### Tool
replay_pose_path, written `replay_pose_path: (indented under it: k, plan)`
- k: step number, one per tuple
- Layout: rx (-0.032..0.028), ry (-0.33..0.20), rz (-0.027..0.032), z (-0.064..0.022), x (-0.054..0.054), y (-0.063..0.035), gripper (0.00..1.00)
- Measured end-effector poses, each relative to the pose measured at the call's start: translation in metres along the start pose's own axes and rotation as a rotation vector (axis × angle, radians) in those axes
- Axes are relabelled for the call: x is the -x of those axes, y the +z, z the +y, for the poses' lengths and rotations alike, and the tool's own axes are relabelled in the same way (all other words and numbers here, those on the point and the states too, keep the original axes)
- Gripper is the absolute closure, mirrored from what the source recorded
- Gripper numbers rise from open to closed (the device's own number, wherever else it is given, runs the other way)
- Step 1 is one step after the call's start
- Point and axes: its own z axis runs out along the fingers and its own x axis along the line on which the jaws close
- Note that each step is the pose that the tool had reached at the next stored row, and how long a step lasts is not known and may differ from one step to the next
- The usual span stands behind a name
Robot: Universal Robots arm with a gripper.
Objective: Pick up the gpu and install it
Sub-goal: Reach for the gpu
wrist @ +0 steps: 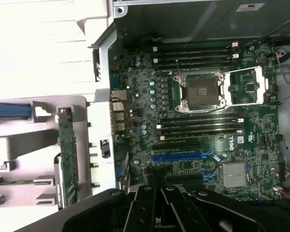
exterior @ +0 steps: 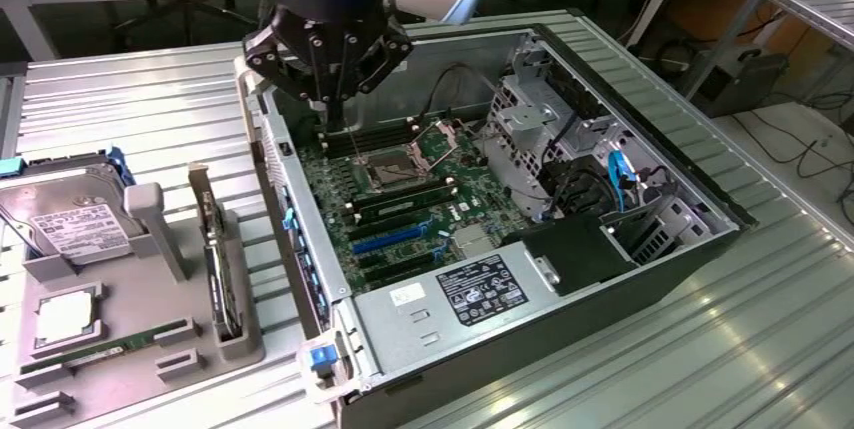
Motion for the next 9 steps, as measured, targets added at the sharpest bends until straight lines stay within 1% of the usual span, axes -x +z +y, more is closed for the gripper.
replay_pose_path:
  k: [6, 8, 9]
  plan:
    - [-0.0023, 0.000, -0.0001, -0.0066, -0.023, 0.0019, 0.89]
    - [-0.0042, 0.000, -0.0002, -0.0096, -0.036, 0.0031, 0.89]
    - [-0.0047, 0.000, -0.0003, -0.0107, -0.041, 0.0036, 0.89]
